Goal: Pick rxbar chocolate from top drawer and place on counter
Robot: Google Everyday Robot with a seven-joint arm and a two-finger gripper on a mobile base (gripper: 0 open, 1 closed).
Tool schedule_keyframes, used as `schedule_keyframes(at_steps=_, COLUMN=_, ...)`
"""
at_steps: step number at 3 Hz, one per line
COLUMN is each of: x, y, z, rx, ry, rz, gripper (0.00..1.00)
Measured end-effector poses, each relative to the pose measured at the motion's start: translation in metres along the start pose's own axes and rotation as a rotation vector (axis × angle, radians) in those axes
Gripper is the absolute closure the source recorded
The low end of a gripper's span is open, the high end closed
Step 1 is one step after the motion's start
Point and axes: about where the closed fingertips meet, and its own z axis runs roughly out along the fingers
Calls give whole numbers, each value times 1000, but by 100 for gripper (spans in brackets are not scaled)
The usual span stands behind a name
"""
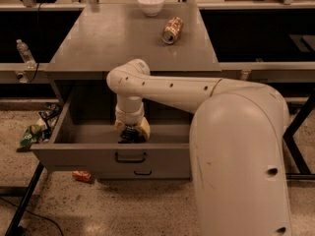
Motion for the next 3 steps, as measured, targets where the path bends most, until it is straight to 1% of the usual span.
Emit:
schedule_keyframes(at_steps=1, x=0, y=-1, z=-8, rx=0, ry=0, rz=0, gripper=80)
schedule_keyframes(at_steps=2, x=0, y=-1, z=-9, rx=0, ry=0, rz=0, gripper=100)
schedule_keyframes(at_steps=3, x=-3, y=6, z=-19, rx=57, ry=-17, rz=36, gripper=100)
